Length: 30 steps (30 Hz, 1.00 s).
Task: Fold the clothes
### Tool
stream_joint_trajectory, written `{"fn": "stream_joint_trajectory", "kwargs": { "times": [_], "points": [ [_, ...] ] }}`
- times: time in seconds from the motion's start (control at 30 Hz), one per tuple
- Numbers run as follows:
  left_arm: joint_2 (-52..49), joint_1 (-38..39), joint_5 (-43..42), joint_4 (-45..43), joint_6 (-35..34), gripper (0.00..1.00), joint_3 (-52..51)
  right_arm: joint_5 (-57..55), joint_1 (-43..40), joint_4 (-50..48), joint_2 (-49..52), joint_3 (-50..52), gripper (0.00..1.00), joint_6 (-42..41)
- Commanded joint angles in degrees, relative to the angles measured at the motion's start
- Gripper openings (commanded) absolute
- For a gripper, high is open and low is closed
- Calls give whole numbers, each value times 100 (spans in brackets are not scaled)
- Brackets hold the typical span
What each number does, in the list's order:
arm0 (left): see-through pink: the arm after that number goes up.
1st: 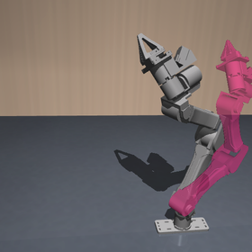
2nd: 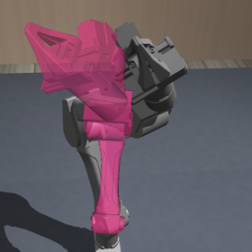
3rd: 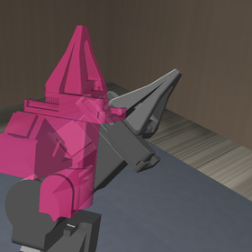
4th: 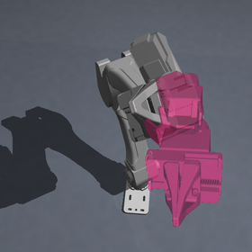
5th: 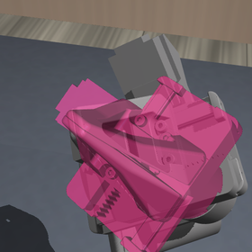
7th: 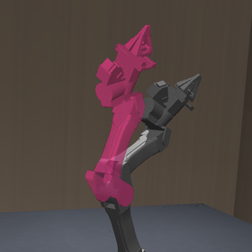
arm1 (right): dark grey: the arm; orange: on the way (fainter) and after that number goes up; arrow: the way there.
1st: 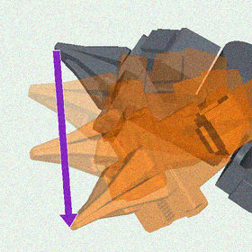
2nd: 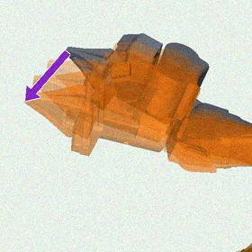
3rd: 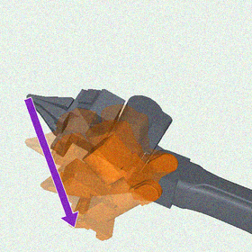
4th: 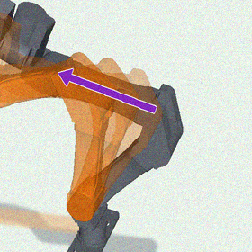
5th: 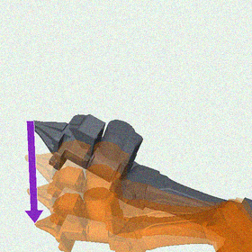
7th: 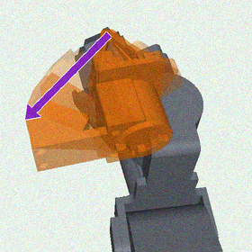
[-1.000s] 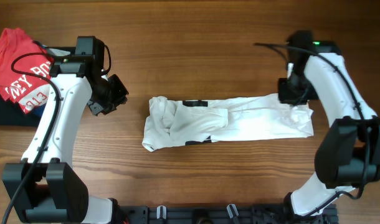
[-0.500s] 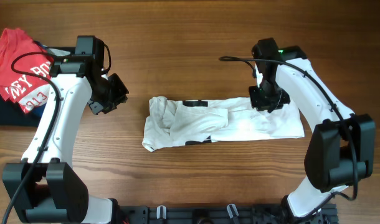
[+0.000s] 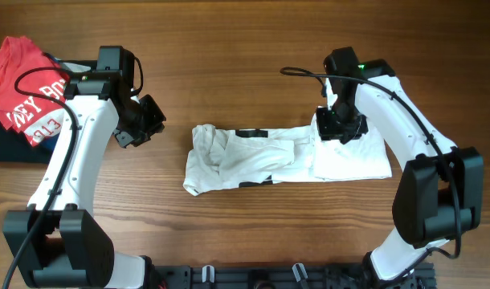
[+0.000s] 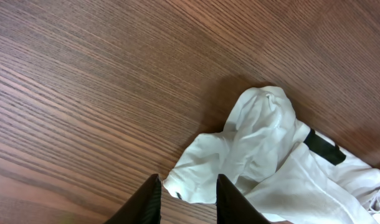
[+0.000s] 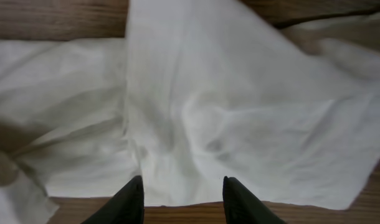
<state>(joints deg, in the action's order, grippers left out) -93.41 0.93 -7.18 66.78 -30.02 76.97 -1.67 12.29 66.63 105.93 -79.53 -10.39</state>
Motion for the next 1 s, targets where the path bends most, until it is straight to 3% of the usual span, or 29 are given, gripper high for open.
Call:
{"fn": "stream_joint_trajectory", "kwargs": {
  "times": [0.0, 0.17, 0.33, 0.4, 0.53, 0.73, 0.97],
  "points": [
    [127, -42, -92, 35, 98, 29, -11, -1093, 7, 26, 90, 42, 41, -942],
    [127, 7, -562, 96, 378, 32, -15, -1145, -7, 24, 50, 37, 40, -1421],
    [114, 321, -656, 9, 822, 69, -234, -1049, -304, -85, -402, 37, 43, -1764],
    [87, 479, -761, -192, 874, 74, -525, -879, -553, -105, -710, 35, 45, -1598],
    [-9, 717, -1290, -1071, 1056, 75, -1252, -881, -1023, 114, -1113, 37, 55, -1471],
    [-422, 1062, -1390, -2243, 1475, 76, -2039, -881, -1491, 350, -1198, 37, 55, -1204],
    [-1104, 1272, -1099, -2581, 1482, 78, -2170, -881, -1491, 372, -1198, 37, 56, -1202]
  ]
}}
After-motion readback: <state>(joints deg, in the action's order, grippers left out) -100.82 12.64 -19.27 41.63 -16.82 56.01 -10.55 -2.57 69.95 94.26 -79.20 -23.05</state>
